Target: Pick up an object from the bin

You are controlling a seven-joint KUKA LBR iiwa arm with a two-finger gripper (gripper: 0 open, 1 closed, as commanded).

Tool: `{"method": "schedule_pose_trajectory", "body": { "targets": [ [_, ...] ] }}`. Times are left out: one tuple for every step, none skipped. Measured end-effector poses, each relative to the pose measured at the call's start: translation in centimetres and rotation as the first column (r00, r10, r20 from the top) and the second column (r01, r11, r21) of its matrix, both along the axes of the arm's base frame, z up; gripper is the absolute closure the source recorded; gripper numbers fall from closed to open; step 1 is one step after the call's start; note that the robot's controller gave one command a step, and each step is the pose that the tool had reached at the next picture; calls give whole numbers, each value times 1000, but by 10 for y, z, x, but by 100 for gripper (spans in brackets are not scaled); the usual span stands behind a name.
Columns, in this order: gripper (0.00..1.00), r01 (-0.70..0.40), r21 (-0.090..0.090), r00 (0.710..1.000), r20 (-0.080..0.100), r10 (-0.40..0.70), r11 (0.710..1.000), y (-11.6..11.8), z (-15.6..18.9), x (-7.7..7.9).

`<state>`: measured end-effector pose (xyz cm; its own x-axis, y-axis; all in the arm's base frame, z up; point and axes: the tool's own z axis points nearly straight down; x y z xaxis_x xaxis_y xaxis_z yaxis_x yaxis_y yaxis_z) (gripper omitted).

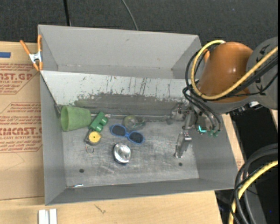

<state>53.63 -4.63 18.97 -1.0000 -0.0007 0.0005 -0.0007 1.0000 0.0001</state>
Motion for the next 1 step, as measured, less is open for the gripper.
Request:
{"method": "schedule_pose_trajectory", "body": {
  "targets": [
    [0, -122, 0, 992, 18, 122, 993, 86, -101, 45]
  ]
}}
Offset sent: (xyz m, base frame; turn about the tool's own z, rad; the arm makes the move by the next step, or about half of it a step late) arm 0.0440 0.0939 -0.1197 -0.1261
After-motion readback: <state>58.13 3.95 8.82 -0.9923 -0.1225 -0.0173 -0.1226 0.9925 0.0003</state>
